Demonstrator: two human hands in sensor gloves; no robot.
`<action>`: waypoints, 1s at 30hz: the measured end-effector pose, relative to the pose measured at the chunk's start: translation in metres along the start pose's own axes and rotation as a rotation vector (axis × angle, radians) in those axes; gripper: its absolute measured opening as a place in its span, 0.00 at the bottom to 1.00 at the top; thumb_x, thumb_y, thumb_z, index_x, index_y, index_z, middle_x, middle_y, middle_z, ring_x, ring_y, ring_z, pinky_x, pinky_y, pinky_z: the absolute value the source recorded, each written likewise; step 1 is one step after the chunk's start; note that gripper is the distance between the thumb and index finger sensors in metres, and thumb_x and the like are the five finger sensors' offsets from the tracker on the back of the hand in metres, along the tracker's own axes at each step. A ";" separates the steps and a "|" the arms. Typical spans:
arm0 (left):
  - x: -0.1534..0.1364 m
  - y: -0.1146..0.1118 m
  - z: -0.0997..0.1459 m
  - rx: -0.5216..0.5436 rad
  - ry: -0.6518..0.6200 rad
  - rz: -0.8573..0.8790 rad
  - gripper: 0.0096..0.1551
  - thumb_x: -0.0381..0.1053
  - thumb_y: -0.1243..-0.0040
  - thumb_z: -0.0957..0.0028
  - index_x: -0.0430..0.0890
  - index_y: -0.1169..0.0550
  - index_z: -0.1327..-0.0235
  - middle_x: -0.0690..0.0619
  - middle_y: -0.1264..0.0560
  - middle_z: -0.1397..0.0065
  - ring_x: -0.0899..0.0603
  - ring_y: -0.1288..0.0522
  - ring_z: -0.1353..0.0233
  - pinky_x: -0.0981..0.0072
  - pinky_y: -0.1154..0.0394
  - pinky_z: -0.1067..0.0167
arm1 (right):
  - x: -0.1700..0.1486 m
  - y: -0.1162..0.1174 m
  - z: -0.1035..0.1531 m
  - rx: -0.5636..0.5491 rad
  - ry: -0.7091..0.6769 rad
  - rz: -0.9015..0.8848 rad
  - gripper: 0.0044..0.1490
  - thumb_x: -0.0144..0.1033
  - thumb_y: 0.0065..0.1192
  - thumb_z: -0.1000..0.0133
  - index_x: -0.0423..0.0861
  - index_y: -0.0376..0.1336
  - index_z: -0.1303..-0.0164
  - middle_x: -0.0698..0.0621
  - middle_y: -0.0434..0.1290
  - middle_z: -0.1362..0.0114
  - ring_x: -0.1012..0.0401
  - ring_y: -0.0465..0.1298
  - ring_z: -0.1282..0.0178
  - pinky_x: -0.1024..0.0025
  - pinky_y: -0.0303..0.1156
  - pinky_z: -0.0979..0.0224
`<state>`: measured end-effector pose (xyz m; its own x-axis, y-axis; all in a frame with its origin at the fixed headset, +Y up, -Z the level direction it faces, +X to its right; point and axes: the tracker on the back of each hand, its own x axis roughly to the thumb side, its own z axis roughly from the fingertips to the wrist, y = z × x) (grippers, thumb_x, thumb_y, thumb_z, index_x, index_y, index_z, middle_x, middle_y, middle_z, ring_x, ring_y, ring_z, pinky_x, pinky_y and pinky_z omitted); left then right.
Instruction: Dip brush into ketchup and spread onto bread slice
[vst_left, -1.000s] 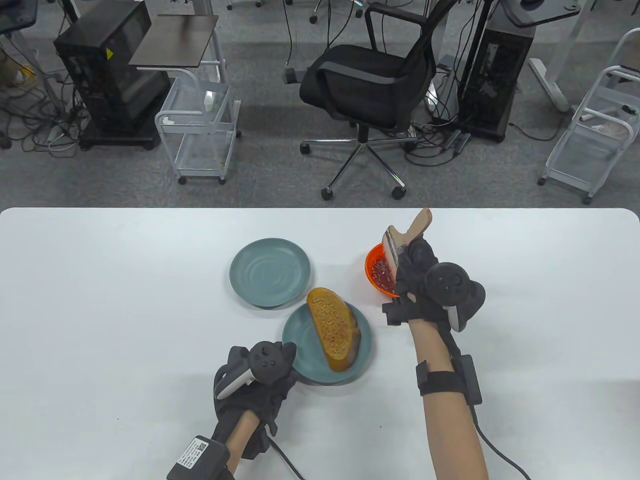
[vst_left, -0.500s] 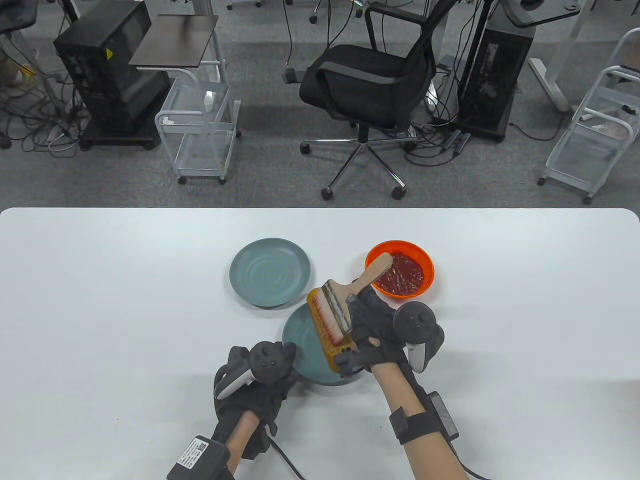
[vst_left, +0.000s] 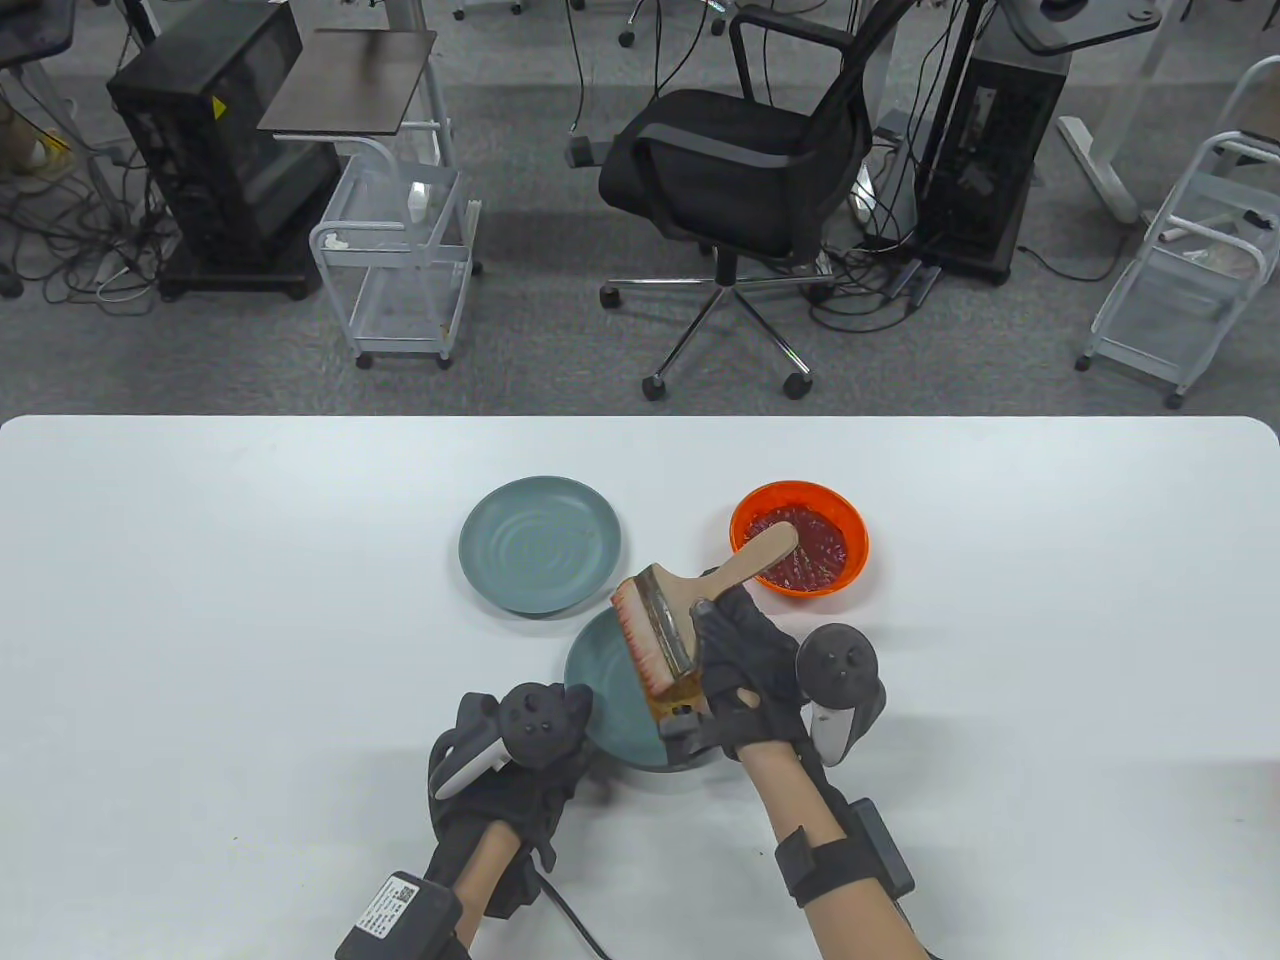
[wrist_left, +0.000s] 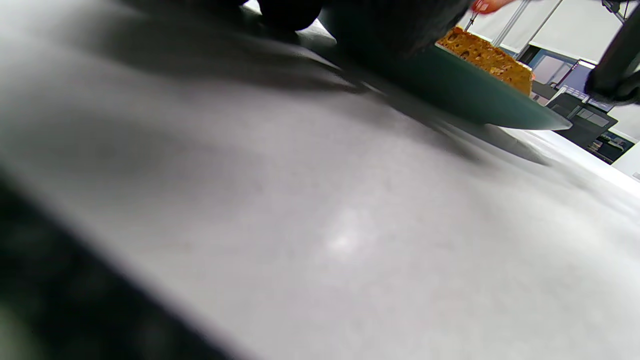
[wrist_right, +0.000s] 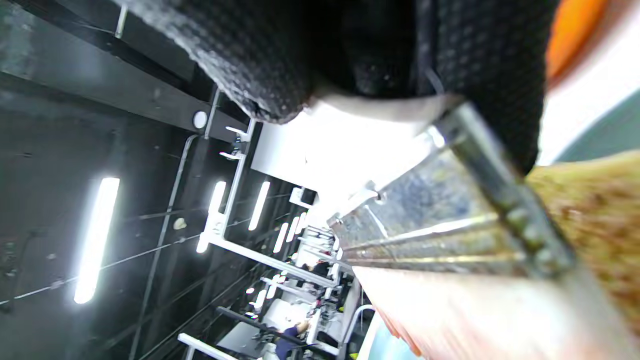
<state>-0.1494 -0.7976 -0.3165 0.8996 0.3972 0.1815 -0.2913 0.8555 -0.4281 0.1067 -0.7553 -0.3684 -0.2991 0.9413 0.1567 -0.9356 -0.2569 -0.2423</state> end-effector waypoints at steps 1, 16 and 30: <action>0.000 0.000 0.000 0.000 0.000 0.001 0.33 0.50 0.51 0.30 0.48 0.47 0.16 0.39 0.48 0.15 0.31 0.54 0.17 0.36 0.52 0.28 | -0.001 -0.001 0.000 -0.004 -0.023 0.050 0.31 0.26 0.70 0.44 0.28 0.66 0.33 0.25 0.74 0.40 0.38 0.86 0.49 0.53 0.88 0.54; 0.001 0.000 0.000 0.002 0.002 -0.002 0.33 0.50 0.51 0.30 0.48 0.47 0.16 0.40 0.47 0.15 0.31 0.53 0.17 0.37 0.52 0.28 | -0.007 -0.008 -0.002 -0.024 0.061 -0.025 0.31 0.26 0.70 0.44 0.27 0.66 0.32 0.24 0.73 0.40 0.37 0.86 0.49 0.52 0.87 0.54; 0.001 -0.001 0.000 0.001 0.007 -0.003 0.33 0.49 0.51 0.30 0.48 0.47 0.16 0.40 0.48 0.15 0.31 0.54 0.17 0.37 0.52 0.28 | -0.008 -0.023 -0.010 -0.033 0.016 -0.021 0.31 0.28 0.69 0.43 0.30 0.66 0.32 0.26 0.74 0.39 0.39 0.86 0.48 0.54 0.88 0.52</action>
<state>-0.1486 -0.7981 -0.3165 0.9026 0.3925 0.1768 -0.2890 0.8568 -0.4271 0.1323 -0.7552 -0.3733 -0.2758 0.9499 0.1472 -0.9350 -0.2296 -0.2704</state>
